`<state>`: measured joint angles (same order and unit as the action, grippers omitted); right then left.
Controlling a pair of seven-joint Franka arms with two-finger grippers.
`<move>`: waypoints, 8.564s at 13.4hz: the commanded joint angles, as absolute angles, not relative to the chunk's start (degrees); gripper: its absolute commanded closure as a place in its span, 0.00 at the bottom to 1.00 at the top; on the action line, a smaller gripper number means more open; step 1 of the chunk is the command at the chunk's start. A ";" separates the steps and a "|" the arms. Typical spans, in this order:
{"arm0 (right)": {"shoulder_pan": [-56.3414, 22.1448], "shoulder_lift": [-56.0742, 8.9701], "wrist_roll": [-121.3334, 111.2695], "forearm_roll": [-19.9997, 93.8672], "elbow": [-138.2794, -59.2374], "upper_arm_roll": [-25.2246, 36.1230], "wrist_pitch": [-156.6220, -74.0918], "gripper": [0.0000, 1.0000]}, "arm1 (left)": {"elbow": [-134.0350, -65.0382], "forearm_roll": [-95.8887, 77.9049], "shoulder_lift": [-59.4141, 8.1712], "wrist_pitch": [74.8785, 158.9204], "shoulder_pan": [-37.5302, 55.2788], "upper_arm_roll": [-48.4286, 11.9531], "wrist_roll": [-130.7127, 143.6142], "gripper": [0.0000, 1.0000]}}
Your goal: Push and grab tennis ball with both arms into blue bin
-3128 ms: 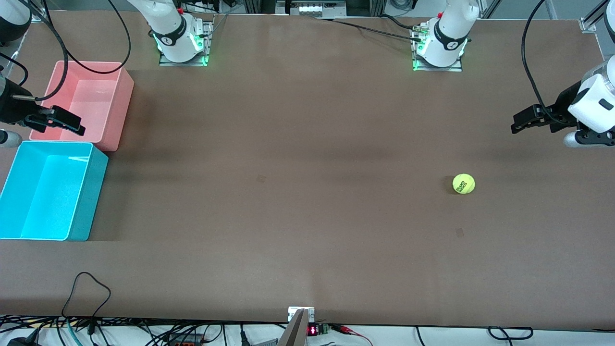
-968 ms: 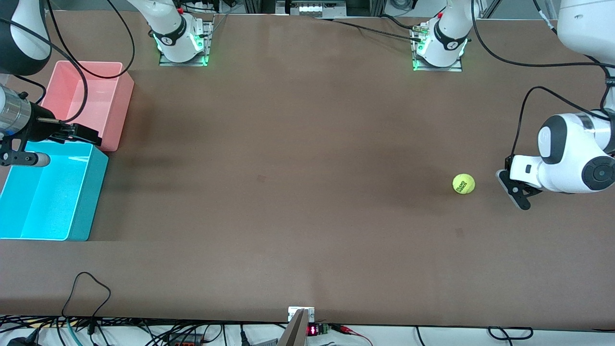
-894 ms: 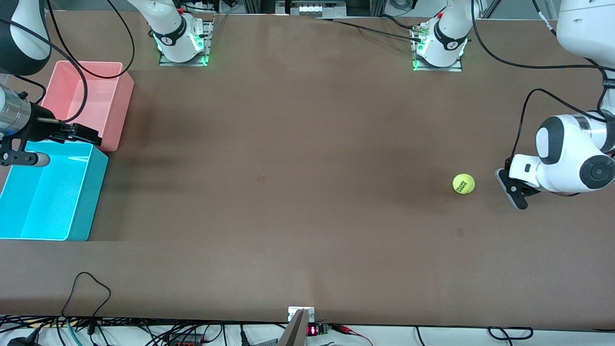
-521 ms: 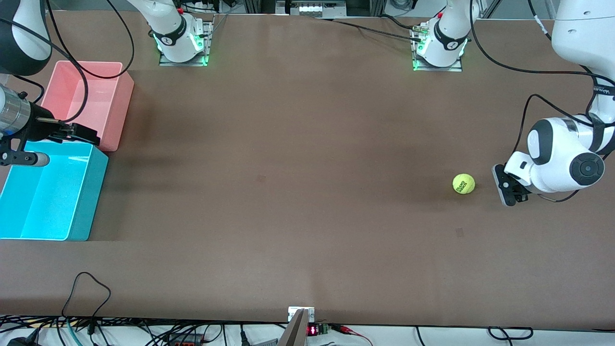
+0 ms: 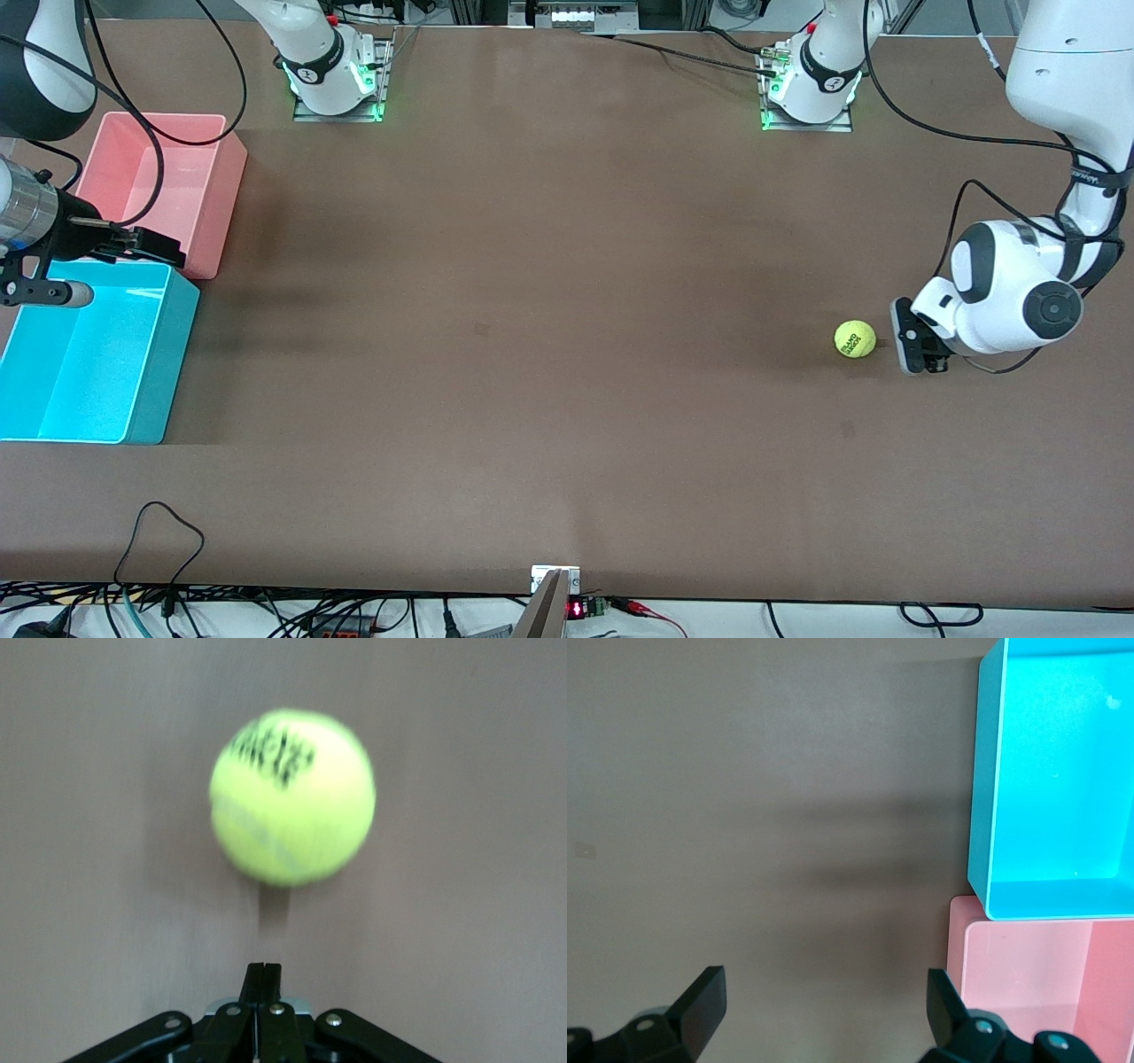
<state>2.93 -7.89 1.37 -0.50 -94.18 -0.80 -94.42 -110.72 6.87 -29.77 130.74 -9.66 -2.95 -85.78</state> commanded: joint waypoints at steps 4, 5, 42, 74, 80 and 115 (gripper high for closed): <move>2.99 -8.26 0.62 -1.23 -93.43 -1.23 -93.43 0.00 | -107.25 7.03 -32.34 130.44 -3.45 -15.55 -65.34 1.00; 2.90 -8.35 0.70 -1.23 -93.51 -1.23 -93.43 0.00 | -104.79 6.94 -32.26 127.91 -1.51 -15.56 -64.69 1.00; 1.58 -27.77 -13.43 -4.48 -110.39 -1.58 -143.09 0.00 | -81.21 -4.75 -20.75 105.47 0.70 4.75 -16.92 0.00; 10.90 -36.56 -46.85 1.58 -104.15 -1.58 -148.45 0.00 | -94.14 -0.26 -1.40 95.19 -3.78 -2.55 2.99 0.00; 10.90 -36.74 -46.93 1.58 -104.15 -1.58 -149.41 0.00 | -92.99 -0.18 -1.76 95.27 -3.87 -2.55 2.90 0.00; 16.08 -30.57 -32.34 -2.38 -104.59 8.70 -126.73 0.90 | -93.78 0.18 -1.93 92.29 -3.34 -3.16 1.67 0.00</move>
